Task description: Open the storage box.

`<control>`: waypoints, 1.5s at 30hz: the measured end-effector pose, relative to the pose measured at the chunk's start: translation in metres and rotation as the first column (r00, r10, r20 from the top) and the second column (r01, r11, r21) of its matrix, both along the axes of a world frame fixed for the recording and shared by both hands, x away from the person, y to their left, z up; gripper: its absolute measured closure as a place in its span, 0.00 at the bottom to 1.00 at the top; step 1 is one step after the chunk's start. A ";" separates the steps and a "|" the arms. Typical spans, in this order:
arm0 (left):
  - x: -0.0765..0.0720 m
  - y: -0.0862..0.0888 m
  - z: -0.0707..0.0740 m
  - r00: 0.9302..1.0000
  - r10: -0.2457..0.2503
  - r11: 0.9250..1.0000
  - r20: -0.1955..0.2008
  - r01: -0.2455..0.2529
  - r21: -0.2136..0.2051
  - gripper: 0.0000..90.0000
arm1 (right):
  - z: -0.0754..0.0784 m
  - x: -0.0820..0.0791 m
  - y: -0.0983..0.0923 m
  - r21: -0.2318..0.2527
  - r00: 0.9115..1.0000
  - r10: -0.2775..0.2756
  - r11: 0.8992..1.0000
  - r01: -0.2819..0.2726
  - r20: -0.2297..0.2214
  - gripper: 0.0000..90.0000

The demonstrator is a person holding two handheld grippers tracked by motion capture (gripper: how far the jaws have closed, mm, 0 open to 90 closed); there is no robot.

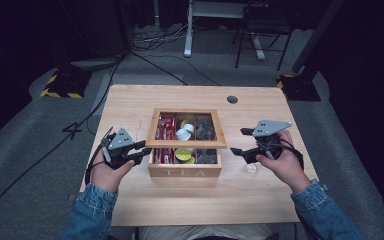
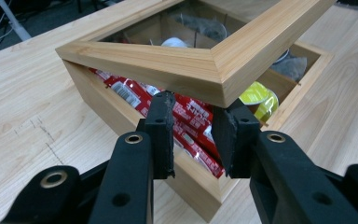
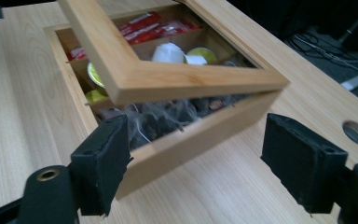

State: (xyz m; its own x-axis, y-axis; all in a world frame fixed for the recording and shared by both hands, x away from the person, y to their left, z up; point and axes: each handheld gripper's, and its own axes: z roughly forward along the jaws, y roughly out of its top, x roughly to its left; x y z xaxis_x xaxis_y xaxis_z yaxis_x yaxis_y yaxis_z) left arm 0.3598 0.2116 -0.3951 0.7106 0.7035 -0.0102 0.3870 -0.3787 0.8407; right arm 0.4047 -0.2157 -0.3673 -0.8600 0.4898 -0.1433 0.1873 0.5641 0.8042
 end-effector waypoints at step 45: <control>0.001 0.005 0.011 0.985 0.092 0.994 0.148 -0.081 -0.079 0.46 | 0.053 0.051 0.043 0.015 0.986 0.117 0.993 -0.120 0.119 0.63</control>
